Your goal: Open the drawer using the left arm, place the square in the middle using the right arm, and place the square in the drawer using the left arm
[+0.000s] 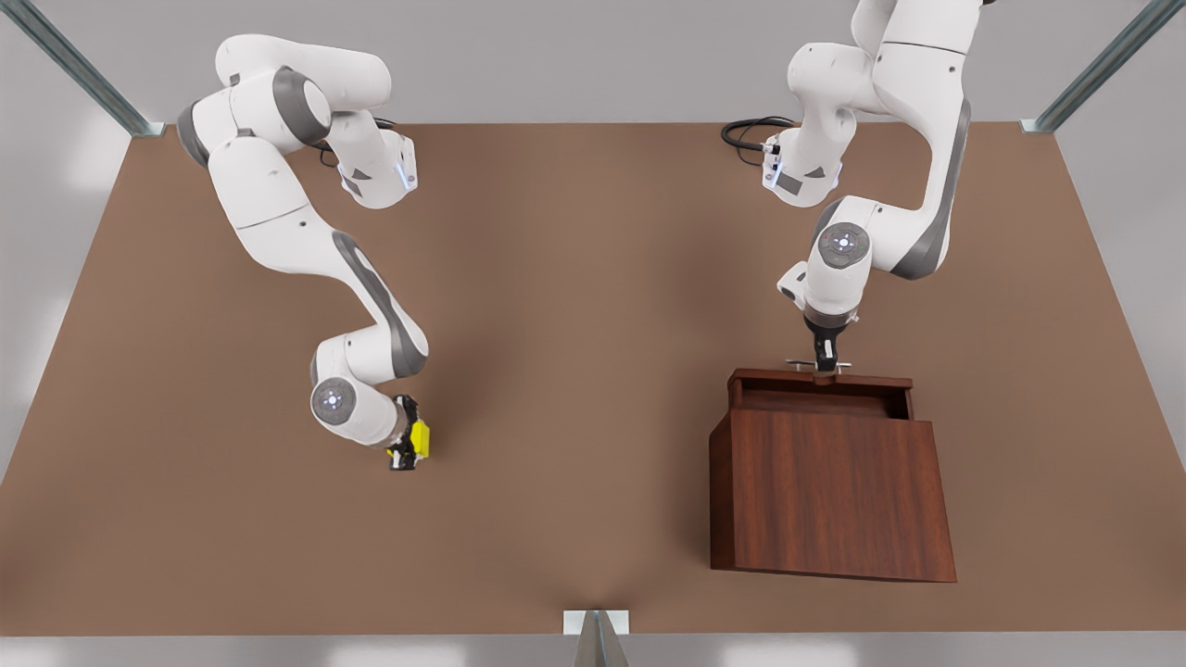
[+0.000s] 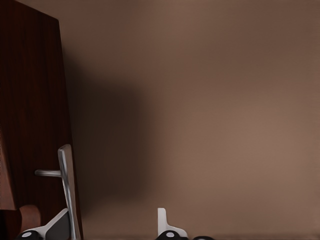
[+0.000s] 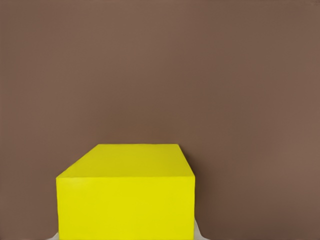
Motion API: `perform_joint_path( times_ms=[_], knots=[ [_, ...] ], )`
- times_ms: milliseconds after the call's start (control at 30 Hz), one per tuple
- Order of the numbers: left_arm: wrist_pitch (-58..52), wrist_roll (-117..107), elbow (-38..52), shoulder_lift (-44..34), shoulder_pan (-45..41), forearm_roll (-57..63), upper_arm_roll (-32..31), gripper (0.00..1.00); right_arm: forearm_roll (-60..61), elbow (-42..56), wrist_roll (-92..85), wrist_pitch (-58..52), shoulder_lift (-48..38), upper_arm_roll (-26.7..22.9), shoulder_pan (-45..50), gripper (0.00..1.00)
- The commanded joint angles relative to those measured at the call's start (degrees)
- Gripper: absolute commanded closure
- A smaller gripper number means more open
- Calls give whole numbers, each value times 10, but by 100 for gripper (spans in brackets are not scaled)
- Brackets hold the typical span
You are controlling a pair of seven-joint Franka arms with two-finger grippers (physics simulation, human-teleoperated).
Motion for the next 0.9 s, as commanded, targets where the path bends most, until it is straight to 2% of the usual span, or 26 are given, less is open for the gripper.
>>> perform_joint_path(
  times_ms=[0,133,333,533,767,867],
  knots=[
    [-6,2,0,0,-2,-2,0,13,0,2,-3,0,1,0,-1,25],
    [-12,2,0,0,-13,-3,0,13,0,4,-3,0,1,0,0,28],
    [-21,2,0,-3,-14,-4,0,13,1,4,-2,-3,-1,0,1,28],
    [-28,2,0,-4,-14,-4,0,13,6,25,-2,-67,-7,4,36,28],
    [-39,2,0,-8,-15,-5,-3,13,8,44,-1,-116,-18,65,32,28],
    [-44,2,0,-8,-16,-10,-4,13,8,44,5,-122,-18,121,45,27]
  ],
)
